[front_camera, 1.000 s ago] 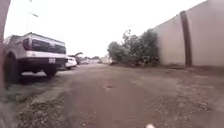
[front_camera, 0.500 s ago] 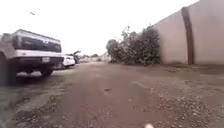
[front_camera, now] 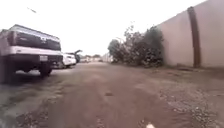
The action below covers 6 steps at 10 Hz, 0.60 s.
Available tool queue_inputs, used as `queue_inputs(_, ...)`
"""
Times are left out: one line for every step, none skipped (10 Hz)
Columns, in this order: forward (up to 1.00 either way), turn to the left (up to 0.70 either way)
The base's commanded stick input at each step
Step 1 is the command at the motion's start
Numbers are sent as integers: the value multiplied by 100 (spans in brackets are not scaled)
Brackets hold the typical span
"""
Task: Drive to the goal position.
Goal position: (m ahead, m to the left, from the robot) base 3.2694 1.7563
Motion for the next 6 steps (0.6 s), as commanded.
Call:
queue_inputs(50, 0)
queue_inputs(50, 0)
queue_inputs(50, 0)
queue_inputs(50, 0)
queue_inputs(50, 0)
queue_inputs(50, 0)
